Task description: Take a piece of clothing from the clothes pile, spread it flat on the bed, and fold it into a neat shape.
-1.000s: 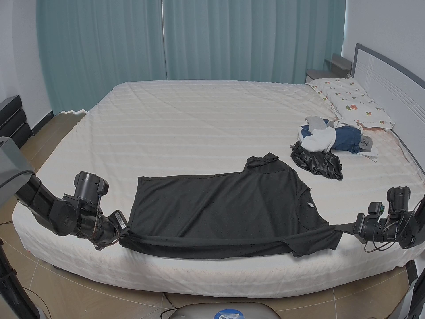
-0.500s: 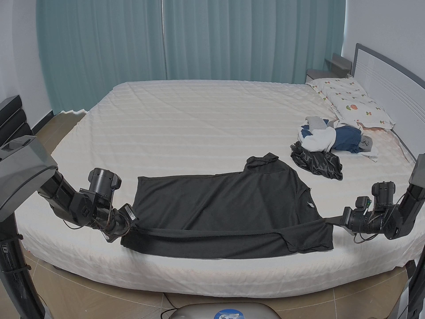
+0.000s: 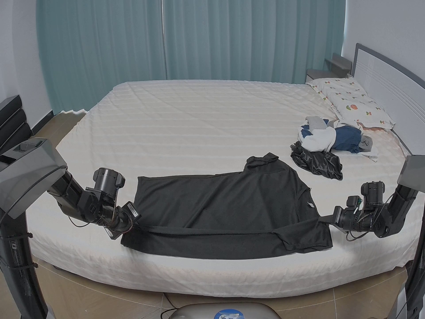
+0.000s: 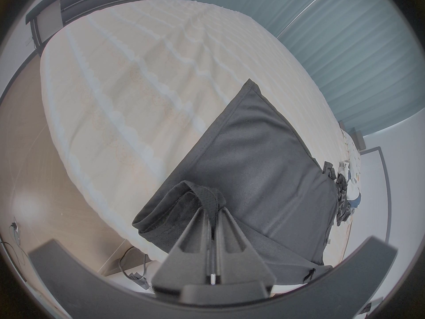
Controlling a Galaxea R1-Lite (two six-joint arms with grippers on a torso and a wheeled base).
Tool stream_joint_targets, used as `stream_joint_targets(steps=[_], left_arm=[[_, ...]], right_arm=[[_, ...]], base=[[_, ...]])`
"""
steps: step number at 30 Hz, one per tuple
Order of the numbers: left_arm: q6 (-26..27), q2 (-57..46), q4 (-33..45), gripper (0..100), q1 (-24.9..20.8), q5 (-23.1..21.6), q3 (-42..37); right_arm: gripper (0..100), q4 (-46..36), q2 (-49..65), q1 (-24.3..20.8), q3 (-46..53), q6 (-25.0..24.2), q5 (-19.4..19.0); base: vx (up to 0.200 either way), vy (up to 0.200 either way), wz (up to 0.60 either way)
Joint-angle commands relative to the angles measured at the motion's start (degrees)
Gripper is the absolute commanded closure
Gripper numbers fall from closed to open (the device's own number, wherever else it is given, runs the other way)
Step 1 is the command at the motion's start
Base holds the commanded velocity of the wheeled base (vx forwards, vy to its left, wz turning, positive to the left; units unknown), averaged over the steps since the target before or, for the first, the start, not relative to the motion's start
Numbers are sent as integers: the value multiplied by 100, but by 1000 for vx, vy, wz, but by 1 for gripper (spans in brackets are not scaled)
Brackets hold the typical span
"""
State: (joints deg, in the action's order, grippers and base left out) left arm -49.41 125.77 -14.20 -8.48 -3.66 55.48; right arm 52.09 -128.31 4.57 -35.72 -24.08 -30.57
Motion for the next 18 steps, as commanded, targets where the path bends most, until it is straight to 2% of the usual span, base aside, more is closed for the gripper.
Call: stream_joint_targets(steps=[1,12,13,18], left_arm=[[-7,106,-4,100,5,5,68],[-43,132,-39,100,57,-12,77],[-78,141,-56,0,57,-12,86],[-385,141,-74,0,101,5,174]], right_arm=[[100,3,-168,-9,-111,-62,8],[100,12,-256,-79,-181,-132,-1],[0,20,-283,-79,-190,-150,-1],[0,258,-256,-62,-84,-343,-1]], base=[[0,0,0],[0,0,0],[0,0,0],[0,0,0]])
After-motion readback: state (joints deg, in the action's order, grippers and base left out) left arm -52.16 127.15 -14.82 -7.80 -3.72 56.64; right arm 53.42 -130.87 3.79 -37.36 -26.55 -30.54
